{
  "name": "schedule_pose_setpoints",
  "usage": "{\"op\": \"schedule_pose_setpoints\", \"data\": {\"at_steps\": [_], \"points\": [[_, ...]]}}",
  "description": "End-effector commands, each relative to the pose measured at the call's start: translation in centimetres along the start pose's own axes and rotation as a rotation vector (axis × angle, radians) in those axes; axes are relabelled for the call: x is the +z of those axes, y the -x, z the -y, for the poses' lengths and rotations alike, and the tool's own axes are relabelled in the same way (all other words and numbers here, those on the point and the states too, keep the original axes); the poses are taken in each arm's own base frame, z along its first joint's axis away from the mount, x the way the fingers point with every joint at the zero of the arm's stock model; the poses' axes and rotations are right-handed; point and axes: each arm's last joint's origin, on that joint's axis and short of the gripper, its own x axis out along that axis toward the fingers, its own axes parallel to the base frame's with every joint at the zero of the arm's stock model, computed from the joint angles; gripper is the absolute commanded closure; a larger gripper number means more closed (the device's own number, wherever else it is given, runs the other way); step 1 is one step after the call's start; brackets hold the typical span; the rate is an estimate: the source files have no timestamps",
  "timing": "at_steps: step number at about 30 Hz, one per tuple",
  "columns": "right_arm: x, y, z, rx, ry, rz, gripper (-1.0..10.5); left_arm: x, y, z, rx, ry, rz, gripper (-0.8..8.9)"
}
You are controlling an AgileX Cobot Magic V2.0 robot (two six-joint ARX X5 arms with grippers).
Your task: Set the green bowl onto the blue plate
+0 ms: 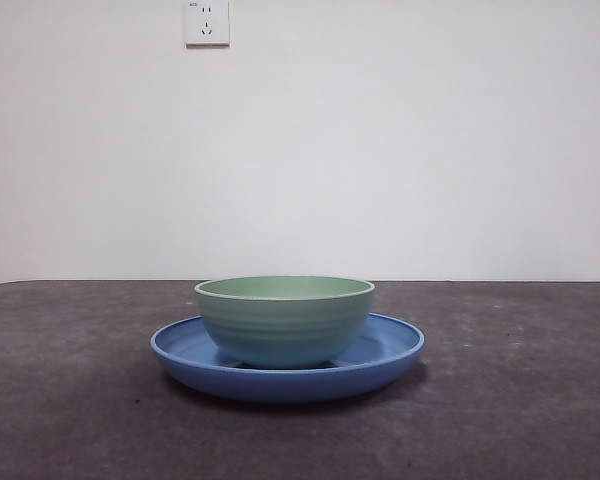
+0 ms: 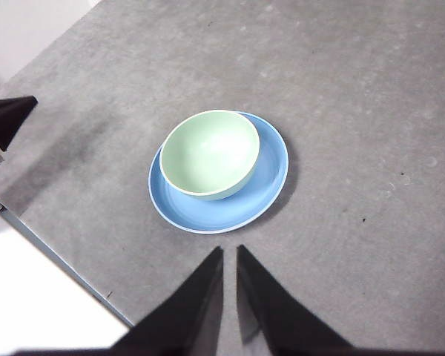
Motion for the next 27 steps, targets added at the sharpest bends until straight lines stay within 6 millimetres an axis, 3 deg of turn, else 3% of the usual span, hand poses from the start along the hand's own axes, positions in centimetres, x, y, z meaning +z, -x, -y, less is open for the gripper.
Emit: {"op": "schedule_pose_setpoints", "data": {"at_steps": [1, 13, 27], "points": [[0.36, 0.28, -0.18, 0.007, 0.019, 0.019, 9.2, -0.69, -0.22, 0.01, 0.002, -0.013, -0.021, 7.94], [0.36, 0.28, -0.18, 0.007, 0.019, 0.019, 9.2, -0.99, -0.29, -0.36, 0.111, 0.003, -0.035, 7.94], [0.36, 0.28, -0.18, 0.007, 0.019, 0.019, 9.2, -0.98, -0.28, -0.37, 0.114, 0.025, -0.034, 7.94]]}}
